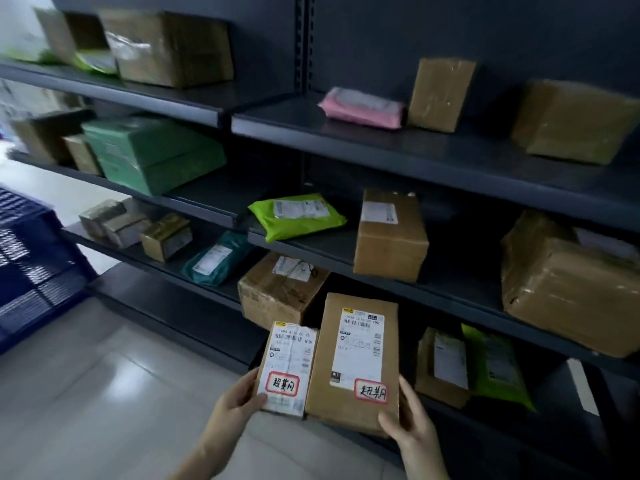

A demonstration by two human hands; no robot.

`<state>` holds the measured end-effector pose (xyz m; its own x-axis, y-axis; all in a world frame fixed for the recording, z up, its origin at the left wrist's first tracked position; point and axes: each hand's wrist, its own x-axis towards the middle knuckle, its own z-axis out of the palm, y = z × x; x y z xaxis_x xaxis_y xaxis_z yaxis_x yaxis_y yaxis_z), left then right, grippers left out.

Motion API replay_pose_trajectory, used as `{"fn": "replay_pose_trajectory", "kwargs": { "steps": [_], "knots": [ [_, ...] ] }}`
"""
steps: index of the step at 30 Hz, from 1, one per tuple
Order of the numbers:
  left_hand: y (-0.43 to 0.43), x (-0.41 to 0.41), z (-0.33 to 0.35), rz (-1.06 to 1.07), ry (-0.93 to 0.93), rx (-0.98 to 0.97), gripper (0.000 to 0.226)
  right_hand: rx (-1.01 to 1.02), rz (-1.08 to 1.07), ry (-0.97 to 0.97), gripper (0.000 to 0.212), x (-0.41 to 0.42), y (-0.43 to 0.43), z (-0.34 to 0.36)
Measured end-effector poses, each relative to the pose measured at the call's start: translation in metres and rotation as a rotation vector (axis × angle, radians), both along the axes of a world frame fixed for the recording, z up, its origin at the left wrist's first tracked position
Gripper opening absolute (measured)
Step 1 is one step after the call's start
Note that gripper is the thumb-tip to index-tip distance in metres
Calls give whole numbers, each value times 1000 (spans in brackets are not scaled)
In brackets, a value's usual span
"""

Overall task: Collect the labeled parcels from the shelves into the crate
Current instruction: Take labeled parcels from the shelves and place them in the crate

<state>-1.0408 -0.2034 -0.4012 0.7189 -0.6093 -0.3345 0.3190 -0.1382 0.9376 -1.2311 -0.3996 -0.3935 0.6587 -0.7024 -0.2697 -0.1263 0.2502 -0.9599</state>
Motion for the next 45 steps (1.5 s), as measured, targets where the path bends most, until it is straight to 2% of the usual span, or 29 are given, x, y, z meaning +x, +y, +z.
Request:
{"fn": "replay_pose_trajectory", "kwargs": {
  "steps": [2,5,10,15,20,23,32,39,45],
  "knots": [
    [29,1,28,29,-4,-2,64,-3,55,-5,63,10,17,21],
    [66,6,63,111,-12,-8,63,-22,140,-18,62,32,41,51],
    [134,24,117,208,-60,-28,78,-71,267,-37,61,81,87,96],
    [213,46,162,367,-130,-19,39,-52,351,-121,57,132,158,140],
    [299,70,200,478,-207,-10,35,3,447,-188,62,177,242,168],
    [349,86,212,543,-244,-3,35,-17,501,-233,53,208,288,180],
    [455,130,217,712,-245,19,38,-64,714,-244,57,289,382,197],
    [486,181,211,803,-230,57,40,-80,824,-238,64,372,412,194],
    [502,264,215,889,-216,96,39,-87,915,-311,65,475,432,197]
  ]
}}
